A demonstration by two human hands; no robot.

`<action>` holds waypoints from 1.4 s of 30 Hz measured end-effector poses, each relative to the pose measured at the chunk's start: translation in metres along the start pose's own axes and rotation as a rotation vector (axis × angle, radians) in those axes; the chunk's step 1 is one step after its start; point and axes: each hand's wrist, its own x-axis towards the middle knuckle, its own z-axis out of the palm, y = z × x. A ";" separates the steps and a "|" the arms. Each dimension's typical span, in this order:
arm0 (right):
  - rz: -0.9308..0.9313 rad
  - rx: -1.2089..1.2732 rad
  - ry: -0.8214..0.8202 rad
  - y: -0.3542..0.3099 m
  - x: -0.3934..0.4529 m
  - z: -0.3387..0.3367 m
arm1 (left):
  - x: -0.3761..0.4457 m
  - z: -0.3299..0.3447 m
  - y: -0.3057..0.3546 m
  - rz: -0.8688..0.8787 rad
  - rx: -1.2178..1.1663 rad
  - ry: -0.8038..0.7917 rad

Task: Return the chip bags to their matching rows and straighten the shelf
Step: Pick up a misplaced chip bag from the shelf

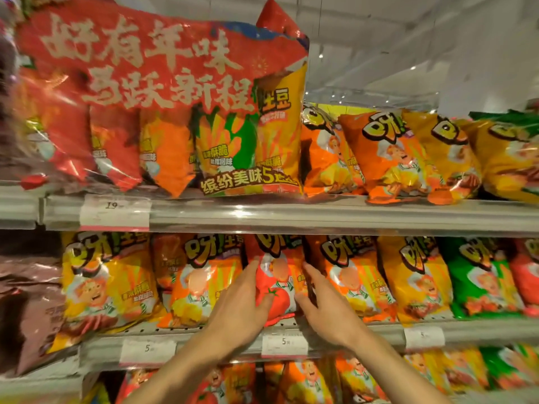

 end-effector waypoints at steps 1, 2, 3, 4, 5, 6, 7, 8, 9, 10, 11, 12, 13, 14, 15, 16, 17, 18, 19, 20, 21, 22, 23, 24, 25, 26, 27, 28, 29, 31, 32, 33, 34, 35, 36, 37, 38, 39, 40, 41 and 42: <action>0.004 0.025 0.002 0.000 0.002 -0.001 | -0.001 0.000 0.001 0.000 -0.013 -0.007; 0.012 0.056 0.002 -0.001 0.004 -0.002 | -0.001 0.000 0.003 -0.007 -0.017 -0.020; 0.024 0.087 0.004 -0.001 0.006 -0.003 | -0.001 0.000 0.005 -0.018 -0.010 -0.033; 0.040 0.115 0.001 -0.001 0.009 -0.004 | -0.001 -0.001 0.006 -0.032 0.003 -0.043; 0.058 0.141 -0.006 -0.002 0.012 -0.005 | 0.000 -0.002 0.008 -0.045 0.016 -0.045; 0.079 0.164 -0.017 -0.001 0.015 -0.005 | 0.002 -0.002 0.010 -0.058 0.028 -0.042; 0.101 0.185 -0.033 0.000 0.019 -0.004 | 0.004 -0.003 0.013 -0.074 0.039 -0.038; 0.123 0.202 -0.052 0.001 0.022 -0.002 | 0.006 -0.003 0.015 -0.092 0.049 -0.032; 0.138 0.217 -0.071 0.004 0.025 0.000 | 0.006 -0.001 0.017 -0.109 0.058 -0.024; 0.146 0.232 -0.079 0.006 0.028 0.003 | 0.006 0.001 0.019 -0.121 0.065 -0.018; 0.150 0.247 -0.077 0.008 0.029 0.005 | 0.005 0.003 0.020 -0.127 0.074 -0.013; 0.147 0.262 -0.065 0.009 0.029 0.007 | 0.004 0.004 0.021 -0.130 0.080 -0.008; 0.140 0.277 -0.049 0.009 0.028 0.008 | 0.003 0.004 0.020 -0.130 0.077 0.001; 0.130 0.291 -0.032 0.009 0.026 0.008 | 0.002 0.004 0.019 -0.127 0.064 0.012; 0.118 0.301 -0.018 0.008 0.023 0.007 | 0.001 0.002 0.019 -0.122 0.043 0.022; 0.106 0.308 -0.007 0.007 0.021 0.004 | -0.001 0.000 0.019 -0.115 0.021 0.028; 0.095 0.314 0.002 0.006 0.019 0.001 | -0.002 -0.003 0.019 -0.106 0.003 0.031; 0.086 0.317 0.014 0.004 0.016 -0.002 | -0.003 -0.005 0.019 -0.095 -0.011 0.035; 0.080 0.317 0.030 0.001 0.014 -0.005 | -0.005 -0.008 0.019 -0.082 -0.025 0.040; 0.076 0.320 0.050 -0.003 0.011 -0.008 | -0.007 -0.012 0.019 -0.069 -0.041 0.045; 0.074 0.328 0.073 -0.007 0.008 -0.011 | -0.010 -0.015 0.019 -0.060 -0.054 0.052; 0.067 0.339 0.099 -0.012 0.005 -0.014 | -0.011 -0.019 0.019 -0.054 -0.062 0.060; 0.058 0.346 0.126 -0.019 0.002 -0.015 | -0.014 -0.025 0.018 -0.050 -0.070 0.068; 0.052 0.351 0.153 -0.027 -0.002 -0.015 | -0.018 -0.031 0.016 -0.048 -0.078 0.074; 0.049 0.355 0.173 -0.035 -0.007 -0.015 | -0.021 -0.037 0.015 -0.045 -0.085 0.084; 0.054 0.358 0.180 -0.045 -0.012 -0.013 | -0.027 -0.045 0.010 -0.043 -0.089 0.101; 0.062 0.361 0.178 -0.057 -0.017 -0.008 | -0.033 -0.054 0.004 -0.043 -0.089 0.123; 0.065 0.362 0.174 -0.068 -0.023 -0.003 | -0.038 -0.062 -0.002 -0.048 -0.090 0.144; 0.062 0.369 0.169 -0.080 -0.027 0.004 | -0.045 -0.071 -0.009 -0.053 -0.095 0.163; 0.044 0.402 0.165 -0.104 -0.034 0.020 | -0.058 -0.089 -0.023 -0.050 -0.117 0.194; 0.036 0.419 0.164 -0.115 -0.037 0.030 | -0.065 -0.099 -0.031 -0.044 -0.125 0.210; 0.030 0.425 0.162 -0.125 -0.038 0.039 | -0.072 -0.108 -0.040 -0.042 -0.132 0.225; 0.025 0.425 0.156 -0.135 -0.040 0.049 | -0.079 -0.118 -0.048 -0.048 -0.140 0.241; 0.018 0.428 0.147 -0.146 -0.041 0.058 | -0.087 -0.128 -0.056 -0.058 -0.144 0.257; 0.009 0.435 0.134 -0.157 -0.042 0.067 | -0.095 -0.138 -0.064 -0.068 -0.148 0.270; -0.001 0.442 0.120 -0.168 -0.042 0.075 | -0.103 -0.147 -0.073 -0.080 -0.156 0.279; -0.013 0.445 0.106 -0.180 -0.043 0.083 | -0.111 -0.158 -0.081 -0.095 -0.171 0.288; -0.024 0.441 0.092 -0.191 -0.043 0.091 | -0.119 -0.167 -0.089 -0.114 -0.188 0.299; -0.038 0.437 0.077 -0.203 -0.044 0.100 | -0.126 -0.177 -0.097 -0.133 -0.202 0.312; -0.057 0.441 0.060 -0.215 -0.045 0.108 | -0.134 -0.187 -0.105 -0.152 -0.214 0.326; -0.075 0.460 0.042 -0.226 -0.045 0.117 | -0.141 -0.196 -0.113 -0.166 -0.235 0.341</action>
